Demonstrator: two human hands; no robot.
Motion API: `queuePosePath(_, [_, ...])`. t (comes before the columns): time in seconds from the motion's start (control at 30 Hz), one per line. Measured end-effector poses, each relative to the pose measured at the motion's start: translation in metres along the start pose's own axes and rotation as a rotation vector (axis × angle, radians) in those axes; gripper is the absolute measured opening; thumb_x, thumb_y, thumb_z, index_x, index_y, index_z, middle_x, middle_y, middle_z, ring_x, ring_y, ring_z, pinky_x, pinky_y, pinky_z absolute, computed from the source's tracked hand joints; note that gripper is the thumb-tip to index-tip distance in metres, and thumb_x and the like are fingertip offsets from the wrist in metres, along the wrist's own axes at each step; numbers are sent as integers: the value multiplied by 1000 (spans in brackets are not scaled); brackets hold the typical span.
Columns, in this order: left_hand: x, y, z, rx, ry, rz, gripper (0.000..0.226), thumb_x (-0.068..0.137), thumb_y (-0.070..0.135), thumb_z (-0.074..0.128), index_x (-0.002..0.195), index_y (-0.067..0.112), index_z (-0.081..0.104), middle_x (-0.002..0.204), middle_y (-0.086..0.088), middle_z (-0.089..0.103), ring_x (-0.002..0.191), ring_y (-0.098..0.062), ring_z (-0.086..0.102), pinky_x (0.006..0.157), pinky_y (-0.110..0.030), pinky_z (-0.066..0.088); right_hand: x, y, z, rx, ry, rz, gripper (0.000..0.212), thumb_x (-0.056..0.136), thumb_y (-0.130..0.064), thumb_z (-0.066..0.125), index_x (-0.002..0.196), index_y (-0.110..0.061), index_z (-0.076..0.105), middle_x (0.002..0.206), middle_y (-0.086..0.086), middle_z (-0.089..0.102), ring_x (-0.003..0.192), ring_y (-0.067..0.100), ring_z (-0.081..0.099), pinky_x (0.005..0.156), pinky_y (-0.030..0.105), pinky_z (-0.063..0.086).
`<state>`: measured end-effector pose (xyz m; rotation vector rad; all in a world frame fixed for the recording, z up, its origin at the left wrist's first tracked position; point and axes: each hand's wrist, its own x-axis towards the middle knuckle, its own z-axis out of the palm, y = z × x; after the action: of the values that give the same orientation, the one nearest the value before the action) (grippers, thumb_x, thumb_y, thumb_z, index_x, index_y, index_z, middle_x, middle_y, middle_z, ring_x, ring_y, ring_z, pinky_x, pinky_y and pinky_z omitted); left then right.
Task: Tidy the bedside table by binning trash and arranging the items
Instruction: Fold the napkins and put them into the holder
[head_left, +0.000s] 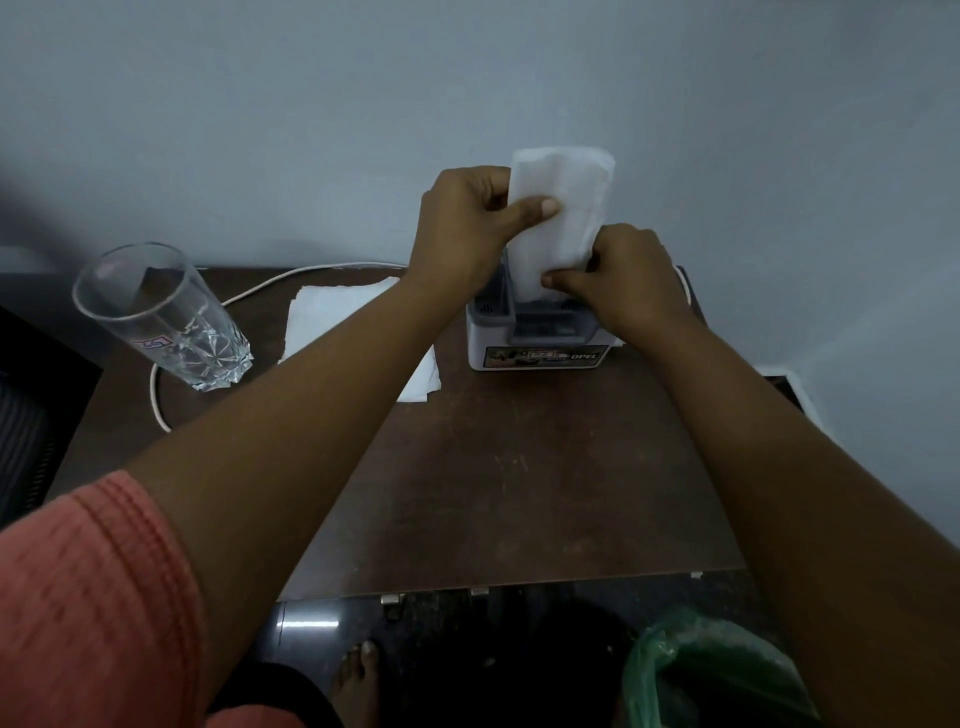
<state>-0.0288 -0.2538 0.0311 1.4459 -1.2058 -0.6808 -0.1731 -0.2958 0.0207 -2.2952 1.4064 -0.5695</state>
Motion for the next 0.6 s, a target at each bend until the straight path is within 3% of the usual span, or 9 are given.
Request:
queuePosePath(0.27, [-3,-6,3,103,19,19,20,79,21,72,94,7,74,91,-6,74,78,-9,68,71,-23,56,4,4,7,55,41,37,57,65,-44,76,105,-7,59,102,10,62,97,29,55,81,46,48])
queuePosePath(0.4, [-6,-11,6,180,3,-5,27,78,23,72,101,9,72,101,-6,73,81,-5,63,71,-12,50,0,3,9,29,3,46,60,62,-43,79,105,-6,57,102,10,59,101,30,53,81,49,48])
queuePosePath(0.47, [-6,-12,5,205,10,-6,31,78,24,73,106,10,71,107,-5,72,87,-3,61,73,-8,48,-1,5,7,40,-11,48,51,68,-40,77,101,-6,58,93,5,56,97,27,51,78,38,48])
queuePosePath(0.53, [-7,-12,3,216,16,7,33,78,25,72,108,11,70,110,-4,71,90,-2,60,74,-4,45,-1,8,2,79,-14,48,36,76,-35,73,98,-8,64,75,-6,47,79,18,49,63,16,39])
queuePosePath(0.6, [-7,-12,1,222,24,11,32,78,26,72,107,12,70,108,-3,72,92,-4,62,78,-10,48,-2,11,0,95,-2,36,31,80,-33,70,99,-8,69,72,-8,46,73,14,46,54,14,32])
